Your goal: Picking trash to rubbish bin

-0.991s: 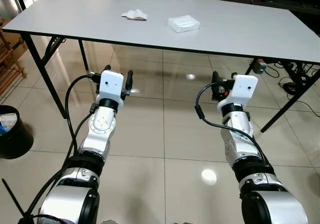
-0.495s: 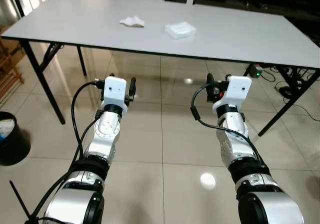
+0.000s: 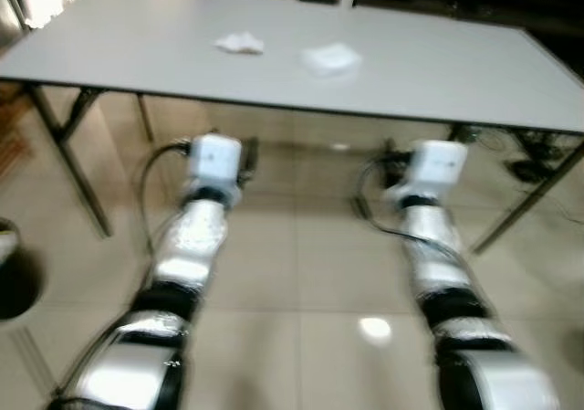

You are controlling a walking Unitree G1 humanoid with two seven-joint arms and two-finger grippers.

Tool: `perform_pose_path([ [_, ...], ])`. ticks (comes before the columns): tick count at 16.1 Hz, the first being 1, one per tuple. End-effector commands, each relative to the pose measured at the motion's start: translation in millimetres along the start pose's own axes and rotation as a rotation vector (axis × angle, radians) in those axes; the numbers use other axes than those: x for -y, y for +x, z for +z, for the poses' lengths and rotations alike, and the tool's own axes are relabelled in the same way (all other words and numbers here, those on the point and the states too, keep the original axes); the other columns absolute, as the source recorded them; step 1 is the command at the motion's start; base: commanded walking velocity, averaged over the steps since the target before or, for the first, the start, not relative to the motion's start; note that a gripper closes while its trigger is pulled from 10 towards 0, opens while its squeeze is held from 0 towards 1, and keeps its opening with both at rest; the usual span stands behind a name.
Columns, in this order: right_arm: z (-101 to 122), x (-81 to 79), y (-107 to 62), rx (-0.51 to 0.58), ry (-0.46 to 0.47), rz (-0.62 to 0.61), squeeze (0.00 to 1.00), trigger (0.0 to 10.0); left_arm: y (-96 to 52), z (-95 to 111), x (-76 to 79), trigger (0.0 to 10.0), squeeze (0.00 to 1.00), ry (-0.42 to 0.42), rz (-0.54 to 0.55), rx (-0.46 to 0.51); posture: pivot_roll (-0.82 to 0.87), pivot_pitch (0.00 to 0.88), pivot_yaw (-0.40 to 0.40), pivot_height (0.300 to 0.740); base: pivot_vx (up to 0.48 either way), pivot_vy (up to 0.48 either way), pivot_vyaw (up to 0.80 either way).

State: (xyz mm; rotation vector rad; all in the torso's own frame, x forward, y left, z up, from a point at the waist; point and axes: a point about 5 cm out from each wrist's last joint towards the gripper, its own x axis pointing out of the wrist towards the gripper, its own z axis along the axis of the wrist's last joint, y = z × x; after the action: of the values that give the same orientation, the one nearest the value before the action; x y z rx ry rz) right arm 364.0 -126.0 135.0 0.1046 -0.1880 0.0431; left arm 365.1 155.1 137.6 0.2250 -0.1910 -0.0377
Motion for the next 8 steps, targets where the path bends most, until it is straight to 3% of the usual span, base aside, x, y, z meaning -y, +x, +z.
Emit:
perform_pose_path([
  [1, 3.9, 17.7, 0.3, 0.011, -0.018, -0.043, 0.00, 10.0, 3.3, 7.1, 16.7, 10.0, 0.00, -0.019, -0.046, 0.018, -0.02, 0.012, -0.085, 0.740, 0.356, 0.000, 0.00],
  [8, 4.2, 13.5, 0.6, 0.013, -0.010, -0.028, 0.00, 10.0, 3.3, 8.4, 18.4, 10.0, 0.00, -0.024, -0.062, 0.024, -0.02, 0.000, -0.083, 0.740, 0.356, 0.000, 0.00],
])
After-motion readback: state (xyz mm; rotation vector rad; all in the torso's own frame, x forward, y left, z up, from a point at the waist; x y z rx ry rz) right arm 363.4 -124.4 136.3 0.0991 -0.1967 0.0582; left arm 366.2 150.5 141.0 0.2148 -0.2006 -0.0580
